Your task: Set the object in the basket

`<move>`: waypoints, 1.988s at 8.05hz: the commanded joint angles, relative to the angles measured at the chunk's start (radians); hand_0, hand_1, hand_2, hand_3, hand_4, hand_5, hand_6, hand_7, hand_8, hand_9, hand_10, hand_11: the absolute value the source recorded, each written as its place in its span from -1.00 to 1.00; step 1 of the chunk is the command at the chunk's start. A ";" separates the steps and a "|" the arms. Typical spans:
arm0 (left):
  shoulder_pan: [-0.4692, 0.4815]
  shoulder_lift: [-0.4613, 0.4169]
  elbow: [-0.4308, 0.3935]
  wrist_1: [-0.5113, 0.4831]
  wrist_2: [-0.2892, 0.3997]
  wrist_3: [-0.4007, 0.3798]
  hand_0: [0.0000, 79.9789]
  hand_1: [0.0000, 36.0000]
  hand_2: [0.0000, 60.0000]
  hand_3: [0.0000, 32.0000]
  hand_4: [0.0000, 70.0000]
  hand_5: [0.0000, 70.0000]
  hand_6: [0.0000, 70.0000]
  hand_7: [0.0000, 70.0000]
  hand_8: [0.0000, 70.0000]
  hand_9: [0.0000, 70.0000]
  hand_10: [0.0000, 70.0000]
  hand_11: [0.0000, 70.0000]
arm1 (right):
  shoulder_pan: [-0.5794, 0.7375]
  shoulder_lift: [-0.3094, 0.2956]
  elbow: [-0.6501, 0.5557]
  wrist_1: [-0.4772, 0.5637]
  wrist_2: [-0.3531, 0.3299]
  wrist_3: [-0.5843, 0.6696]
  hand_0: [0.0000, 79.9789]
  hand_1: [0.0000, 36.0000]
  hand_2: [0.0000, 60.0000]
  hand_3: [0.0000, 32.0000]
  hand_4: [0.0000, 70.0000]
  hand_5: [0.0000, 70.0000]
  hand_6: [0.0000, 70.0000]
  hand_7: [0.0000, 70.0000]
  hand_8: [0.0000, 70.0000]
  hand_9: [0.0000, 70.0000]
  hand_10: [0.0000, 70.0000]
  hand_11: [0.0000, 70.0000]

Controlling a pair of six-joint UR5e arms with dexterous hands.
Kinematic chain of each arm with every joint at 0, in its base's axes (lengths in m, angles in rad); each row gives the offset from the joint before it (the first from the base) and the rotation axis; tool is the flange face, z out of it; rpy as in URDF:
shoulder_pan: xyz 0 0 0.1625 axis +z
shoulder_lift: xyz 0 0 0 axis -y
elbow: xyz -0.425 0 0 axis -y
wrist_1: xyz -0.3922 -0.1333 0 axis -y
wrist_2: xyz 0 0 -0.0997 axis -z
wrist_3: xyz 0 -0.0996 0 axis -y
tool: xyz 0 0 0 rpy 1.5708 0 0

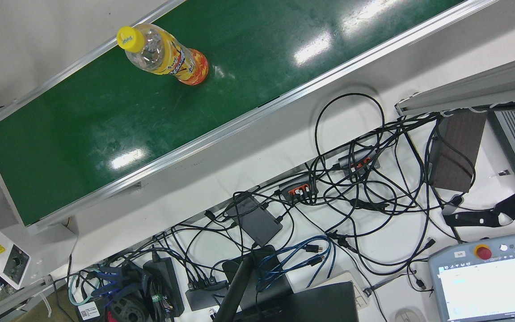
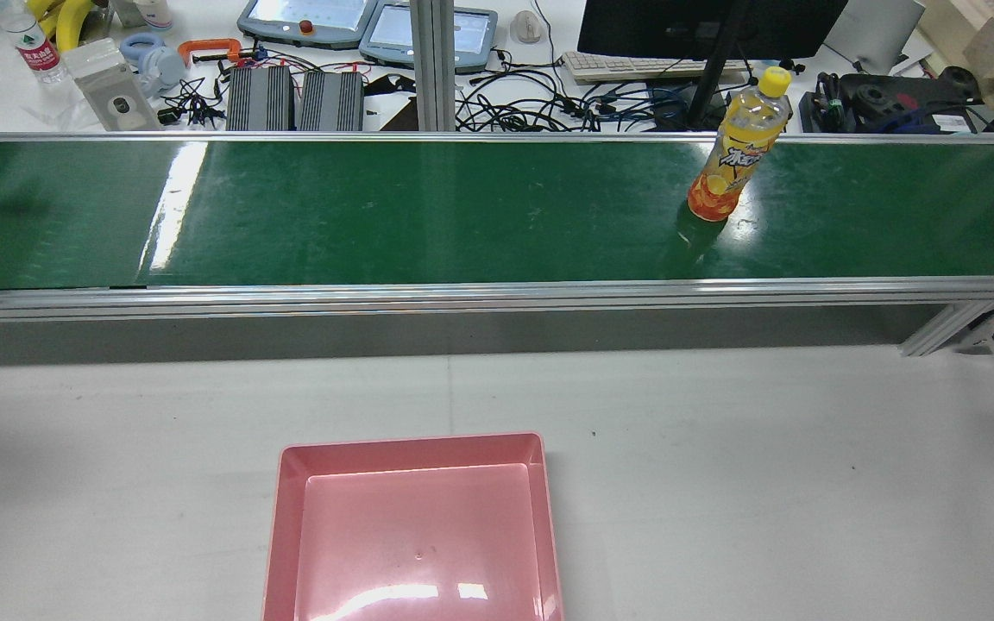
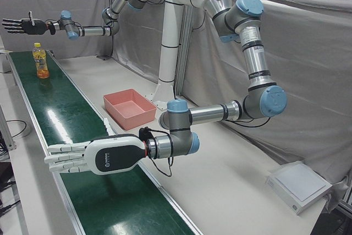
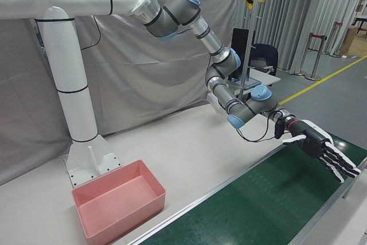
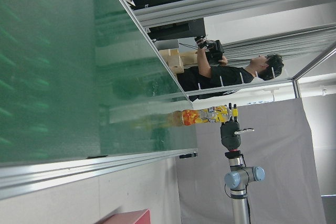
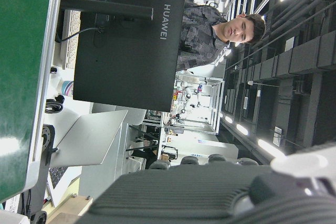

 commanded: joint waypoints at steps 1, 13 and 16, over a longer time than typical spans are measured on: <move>-0.003 0.000 -0.006 0.010 0.000 -0.001 0.32 -0.09 -1.00 -1.00 -0.85 -0.78 -1.00 -1.00 -1.00 -1.00 -0.84 -0.71 | 0.000 0.000 0.000 0.000 0.000 -0.002 -1.00 -1.00 -1.00 -1.00 -1.00 -1.00 -1.00 -1.00 -1.00 -1.00 -1.00 -1.00; 0.000 0.001 -0.026 0.028 -0.001 -0.001 0.30 -0.13 -1.00 -1.00 -0.86 -0.80 -1.00 -1.00 -1.00 -1.00 -0.83 -0.70 | 0.000 0.000 0.000 0.000 0.000 0.000 -1.00 -1.00 -1.00 -1.00 -1.00 -1.00 -1.00 -1.00 -1.00 -1.00 -1.00 -1.00; 0.006 0.001 -0.026 0.028 0.000 0.004 0.31 -0.14 -1.00 -1.00 -0.86 -0.80 -1.00 -1.00 -1.00 -1.00 -0.84 -0.71 | 0.000 -0.001 0.000 0.000 0.000 0.000 -1.00 -1.00 -1.00 -1.00 -1.00 -1.00 -1.00 -1.00 -1.00 -1.00 -1.00 -1.00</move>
